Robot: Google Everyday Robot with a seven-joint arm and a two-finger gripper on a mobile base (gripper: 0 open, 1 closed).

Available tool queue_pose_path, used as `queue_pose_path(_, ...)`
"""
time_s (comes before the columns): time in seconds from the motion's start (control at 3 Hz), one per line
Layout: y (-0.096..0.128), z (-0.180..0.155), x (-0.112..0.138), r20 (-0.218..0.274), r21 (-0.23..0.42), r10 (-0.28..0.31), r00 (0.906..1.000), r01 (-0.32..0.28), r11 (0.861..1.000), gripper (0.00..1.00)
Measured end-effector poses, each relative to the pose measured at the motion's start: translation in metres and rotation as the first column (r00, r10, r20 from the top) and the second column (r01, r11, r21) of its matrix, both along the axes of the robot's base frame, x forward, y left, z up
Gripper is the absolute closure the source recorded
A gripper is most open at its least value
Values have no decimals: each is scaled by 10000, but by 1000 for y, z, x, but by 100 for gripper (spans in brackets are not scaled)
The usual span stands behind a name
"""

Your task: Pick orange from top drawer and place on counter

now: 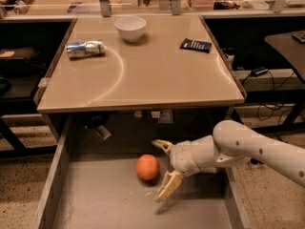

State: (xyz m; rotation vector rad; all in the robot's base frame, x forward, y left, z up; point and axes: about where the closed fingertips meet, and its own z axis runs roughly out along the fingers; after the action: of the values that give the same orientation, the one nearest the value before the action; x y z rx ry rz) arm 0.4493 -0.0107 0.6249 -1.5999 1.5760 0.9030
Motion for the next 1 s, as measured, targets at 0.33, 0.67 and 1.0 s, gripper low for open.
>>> queue_pose_path(0.33, 14, -13, -1, -100, -23, 279, 9996, -279, 9996, 0)
queue_pose_path(0.67, 16, -14, -1, -108, -21, 301, 9995, -301, 9995, 19)
queue_pose_path(1.0, 16, -14, -1, -108, -21, 301, 9995, -301, 9995, 40)
